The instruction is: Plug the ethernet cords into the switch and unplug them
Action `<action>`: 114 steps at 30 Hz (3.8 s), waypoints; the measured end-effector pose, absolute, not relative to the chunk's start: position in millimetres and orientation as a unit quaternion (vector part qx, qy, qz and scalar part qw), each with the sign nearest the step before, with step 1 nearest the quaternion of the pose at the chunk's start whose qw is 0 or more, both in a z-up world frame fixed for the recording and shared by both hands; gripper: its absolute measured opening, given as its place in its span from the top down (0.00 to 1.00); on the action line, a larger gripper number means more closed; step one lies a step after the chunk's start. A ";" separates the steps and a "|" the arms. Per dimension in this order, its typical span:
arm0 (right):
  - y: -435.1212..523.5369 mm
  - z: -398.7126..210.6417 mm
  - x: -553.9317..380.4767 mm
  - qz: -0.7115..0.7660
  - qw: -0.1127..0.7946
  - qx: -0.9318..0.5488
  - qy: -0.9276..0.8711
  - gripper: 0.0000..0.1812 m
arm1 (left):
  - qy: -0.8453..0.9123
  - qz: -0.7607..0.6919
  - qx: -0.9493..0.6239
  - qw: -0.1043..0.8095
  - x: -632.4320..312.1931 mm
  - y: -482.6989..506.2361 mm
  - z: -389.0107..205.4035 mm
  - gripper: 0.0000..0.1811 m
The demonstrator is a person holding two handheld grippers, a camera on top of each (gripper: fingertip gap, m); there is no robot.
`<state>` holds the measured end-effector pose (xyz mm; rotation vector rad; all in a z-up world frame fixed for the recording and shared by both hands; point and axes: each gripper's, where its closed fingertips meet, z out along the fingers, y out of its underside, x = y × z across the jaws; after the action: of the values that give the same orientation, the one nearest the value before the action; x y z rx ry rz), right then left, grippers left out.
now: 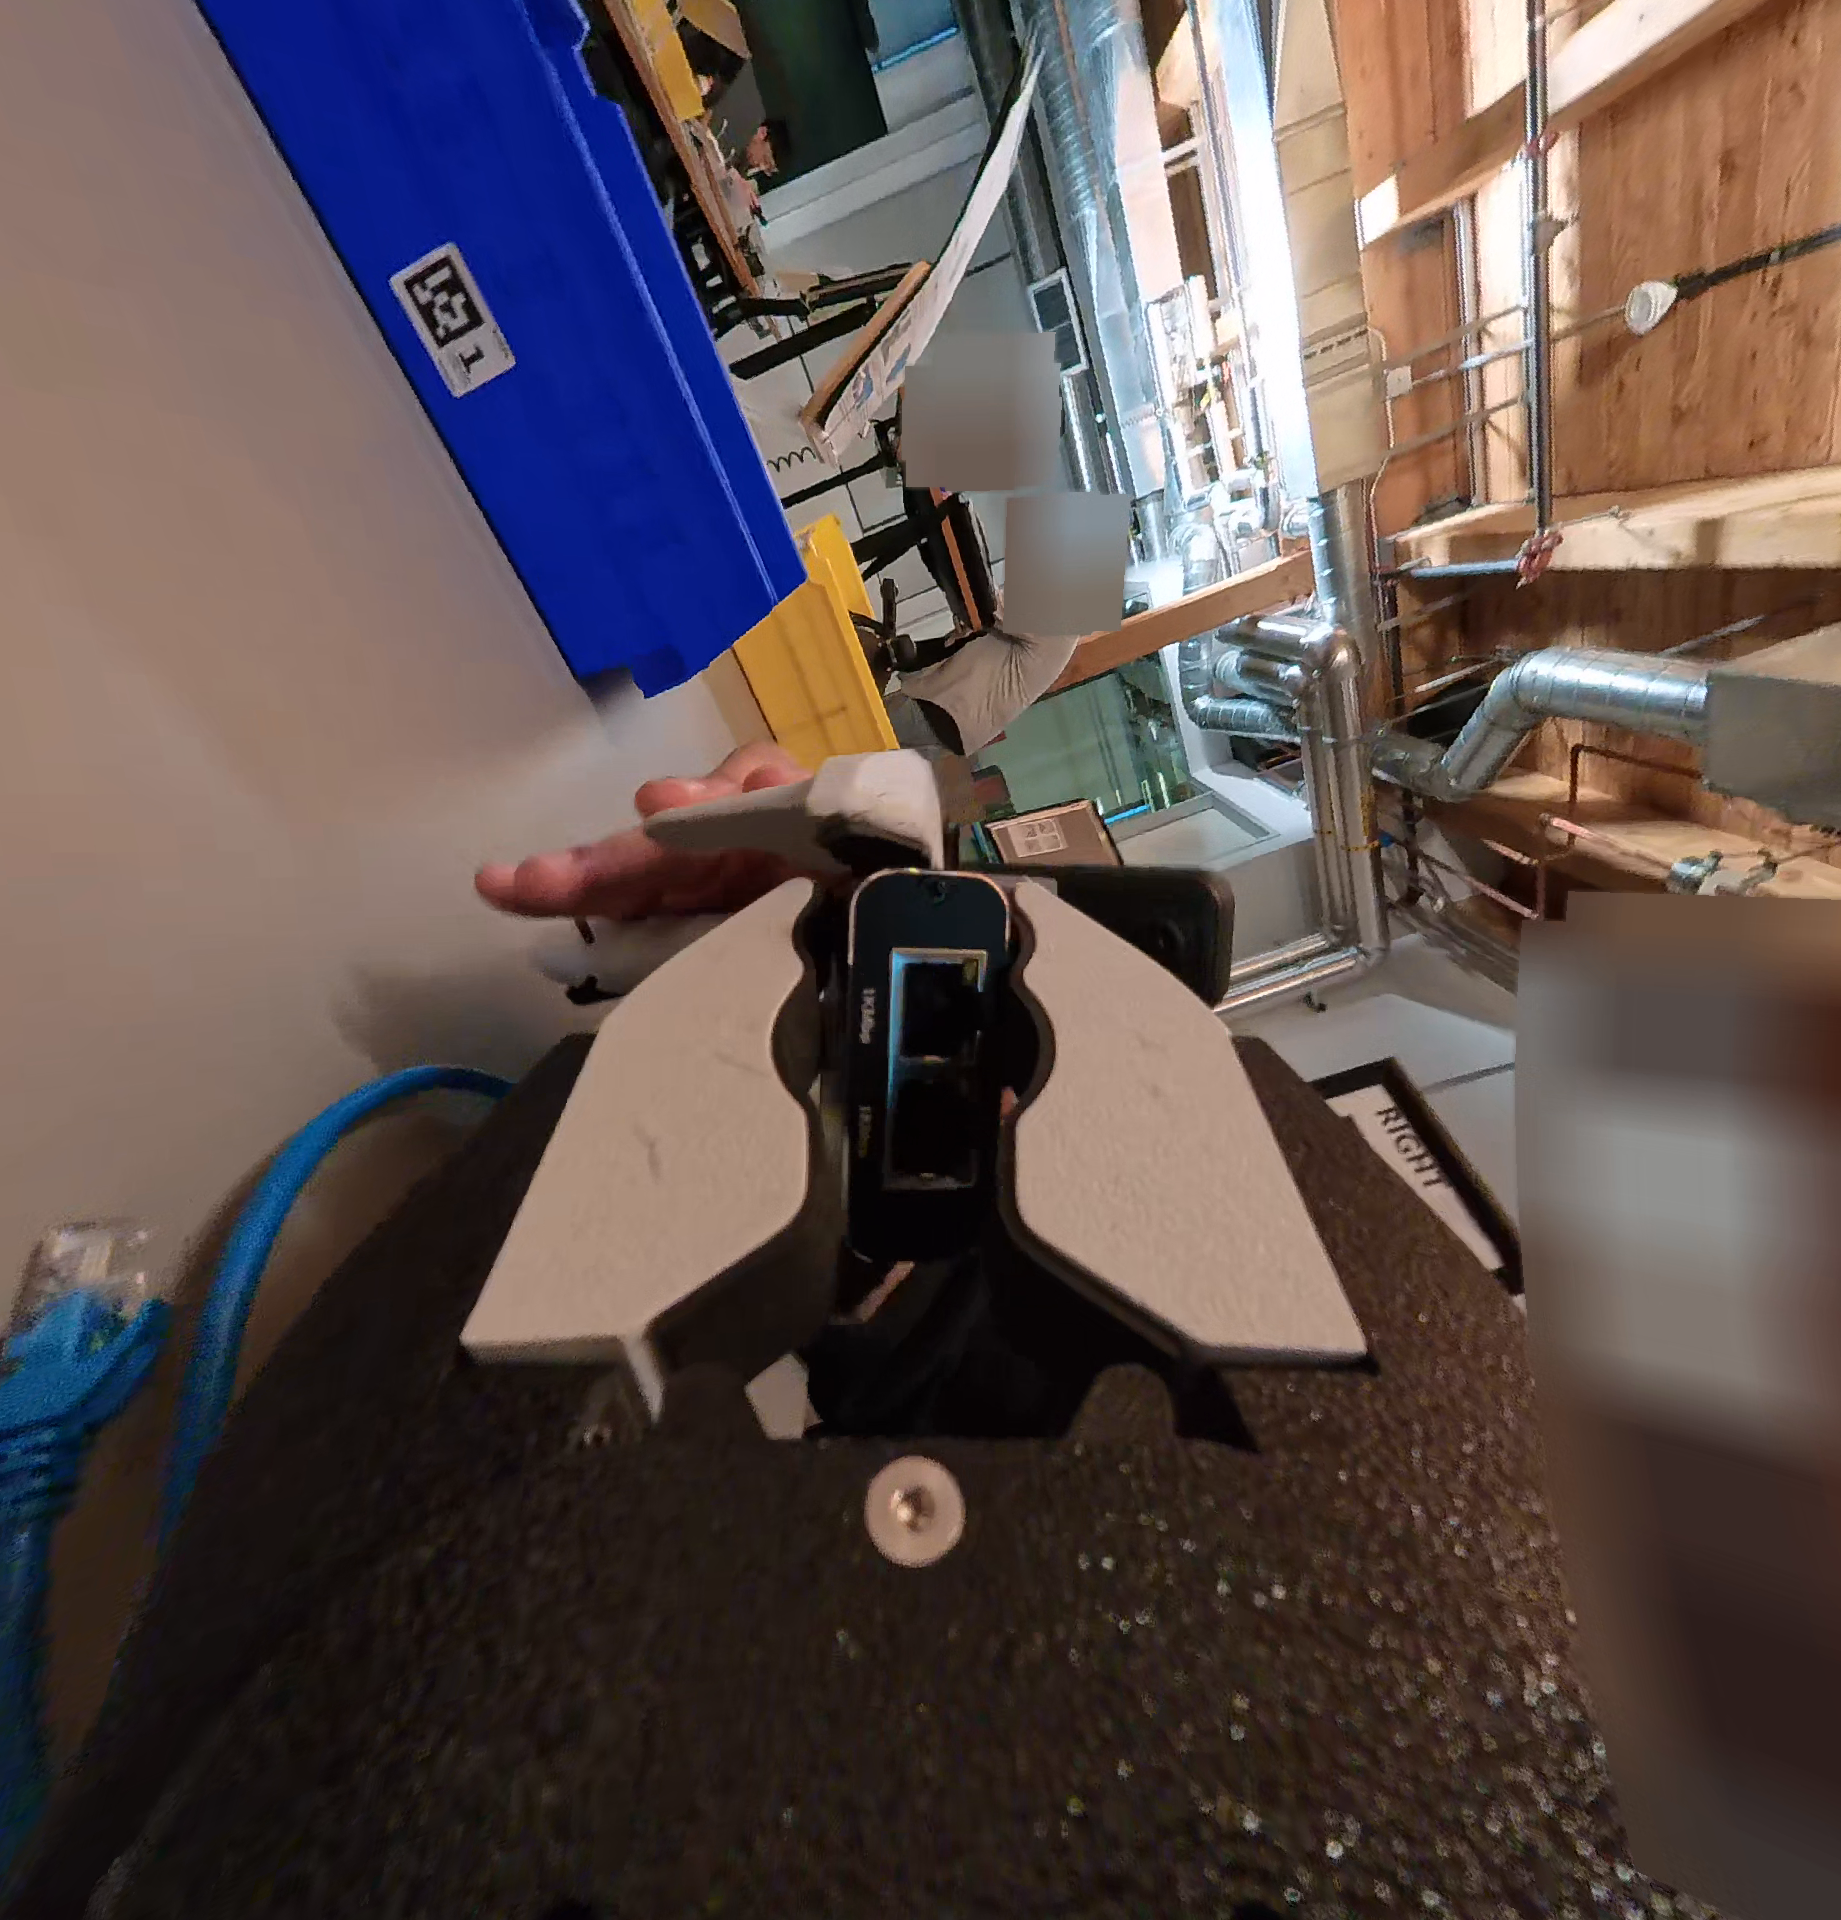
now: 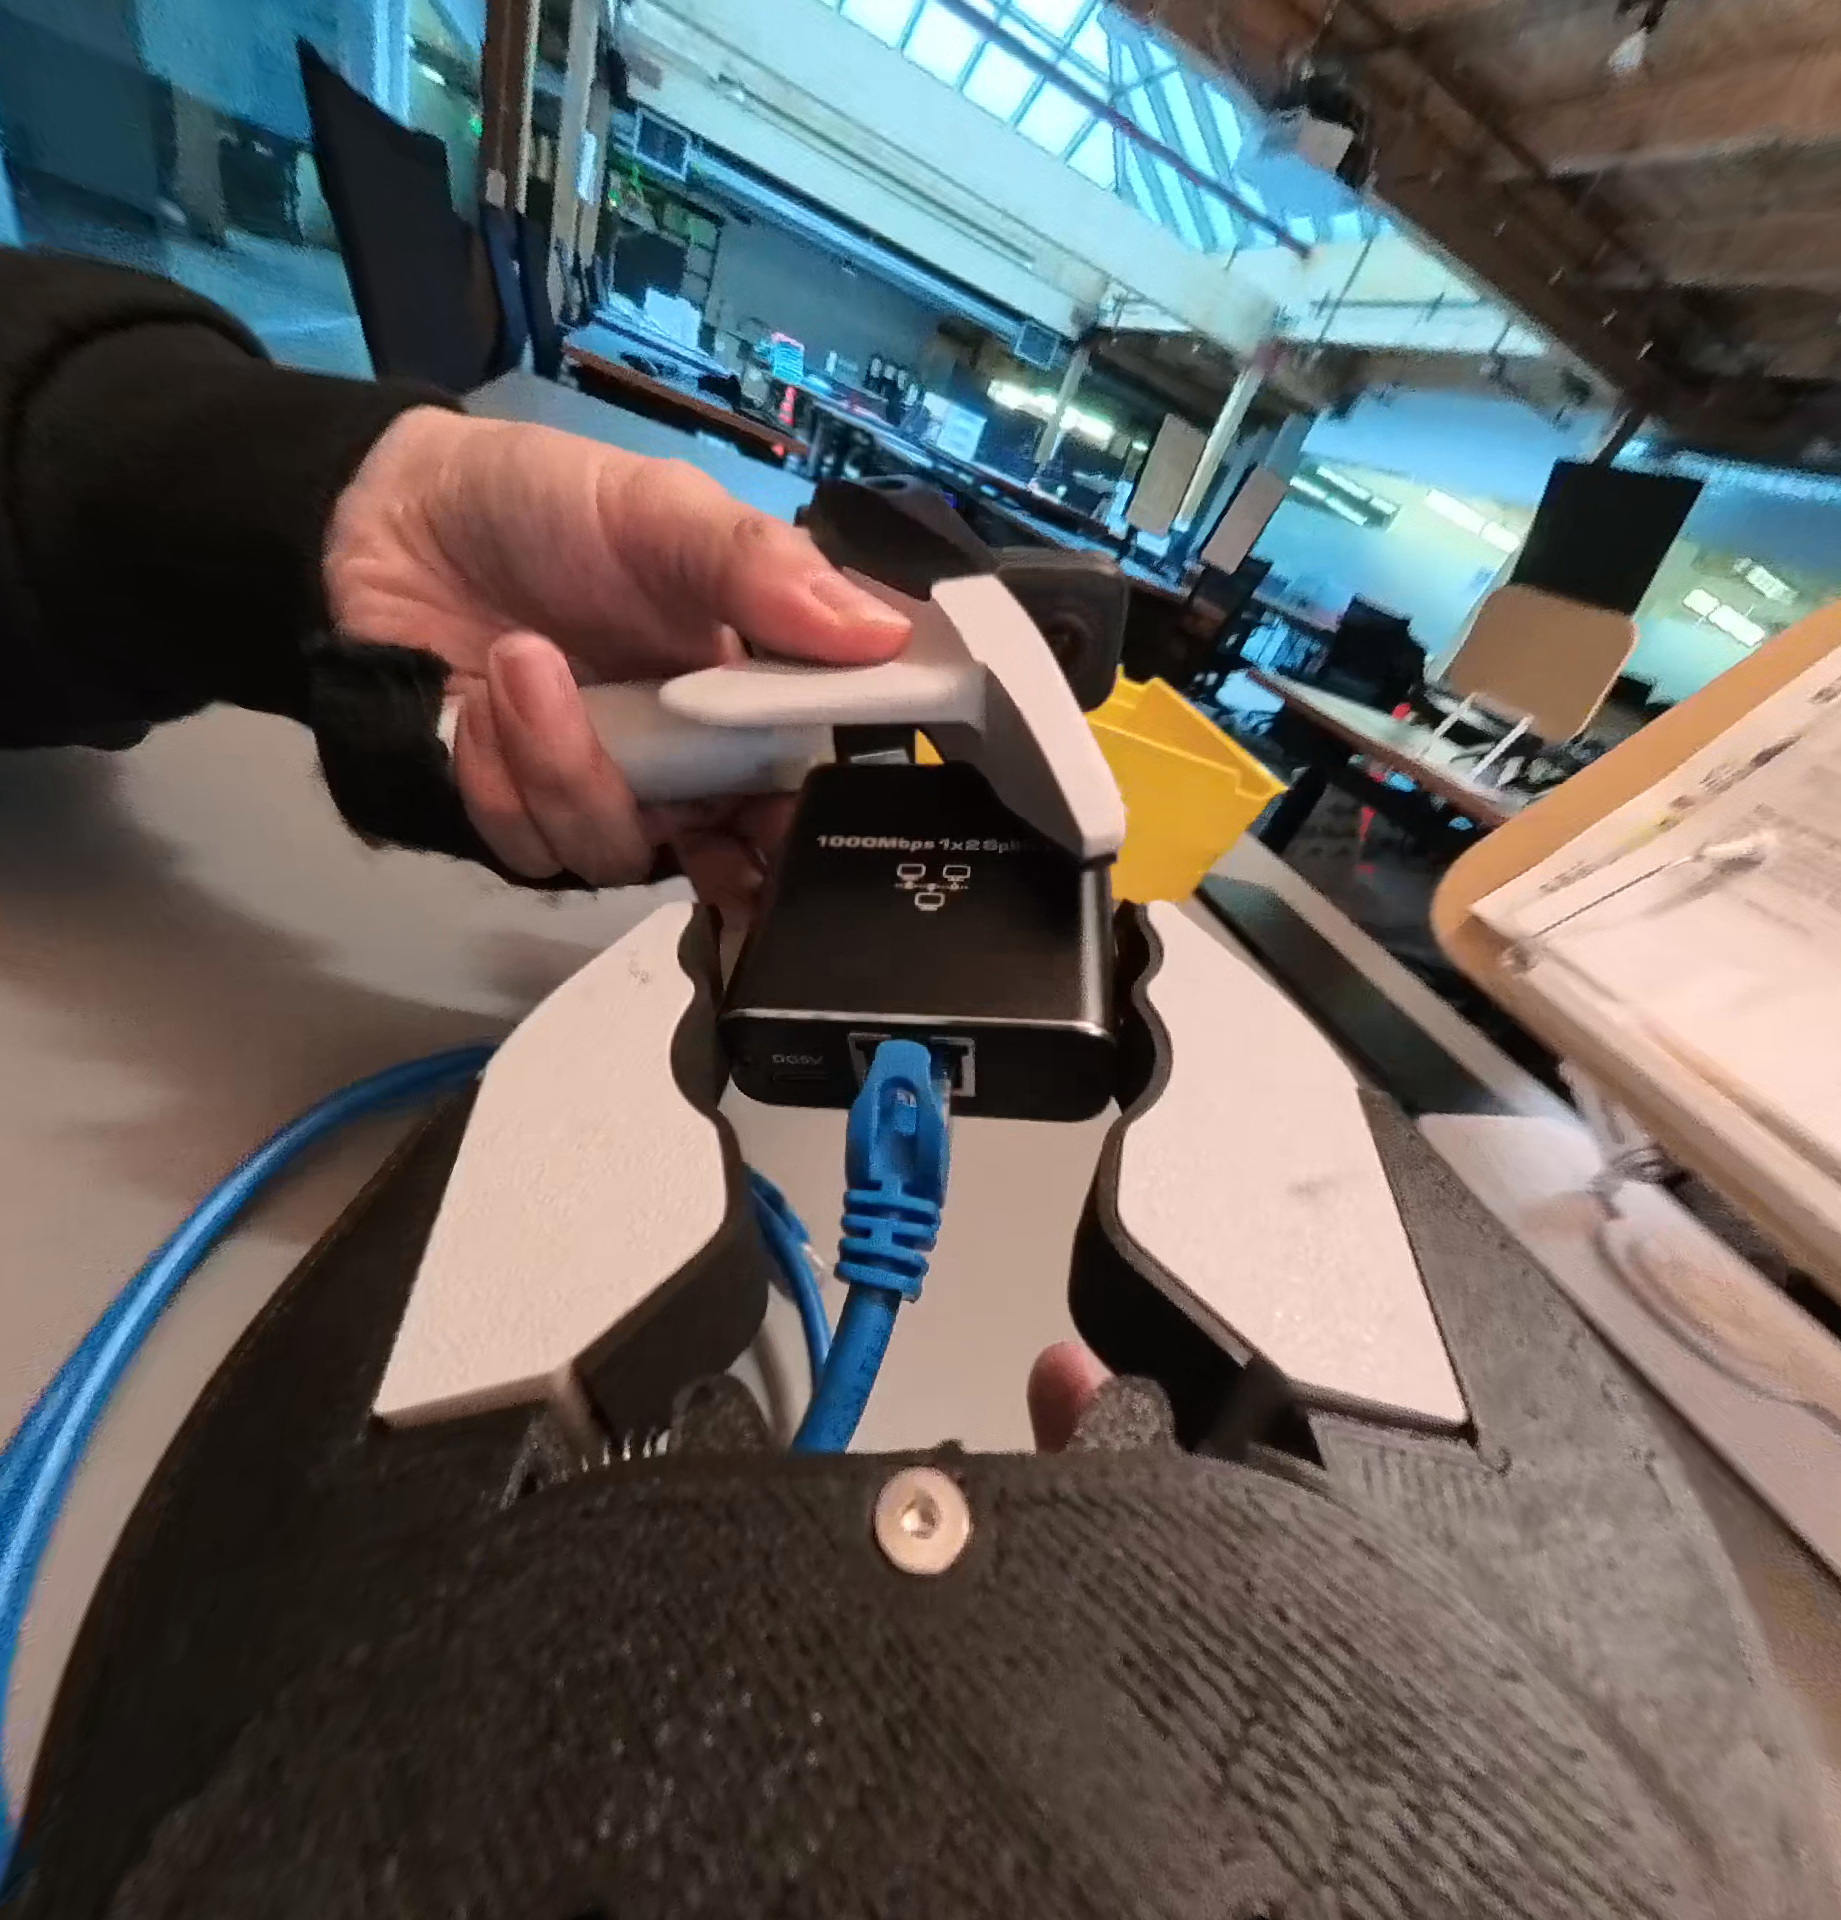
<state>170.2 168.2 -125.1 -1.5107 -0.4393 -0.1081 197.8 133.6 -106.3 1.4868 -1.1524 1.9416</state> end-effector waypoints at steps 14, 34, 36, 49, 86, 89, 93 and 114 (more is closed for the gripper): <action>169.9 -129.2 165.8 0.000 0.702 -0.685 -0.196 0.59 | -0.559 0.620 0.537 0.121 181.0 145.0 -112.9 0.68; 110.7 -100.8 239.0 -0.132 0.768 -0.609 -0.148 0.51 | -0.460 0.717 0.470 0.231 177.6 156.9 -57.2 0.87; 130.6 -106.4 212.3 -0.125 0.759 -0.611 -0.187 0.49 | -0.448 0.714 0.477 0.248 182.3 146.0 -62.8 0.87; 149.5 -104.8 173.9 -0.052 0.787 -0.587 -0.183 0.59 | -0.422 0.680 0.524 0.291 194.0 113.2 -107.3 0.86; 161.2 -118.0 176.1 0.101 0.741 -0.655 -0.109 0.59 | -0.399 0.686 0.555 0.250 201.1 135.3 -120.4 0.81; 157.2 -116.8 176.5 0.089 0.743 -0.652 -0.124 0.59 | -0.402 0.684 0.549 0.264 195.8 133.9 -122.1 0.84; 155.4 -120.8 171.8 0.082 0.744 -0.647 -0.146 0.59 | -0.426 0.670 0.551 0.259 191.0 132.3 -124.7 0.85; 155.7 -129.3 161.6 0.079 0.732 -0.653 -0.176 0.56 | -0.438 0.659 0.573 0.213 194.0 126.9 -120.6 0.86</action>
<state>161.6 155.7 -129.3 -1.4378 -0.3868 0.1736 194.0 126.9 -120.6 1.5911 -1.2165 1.8300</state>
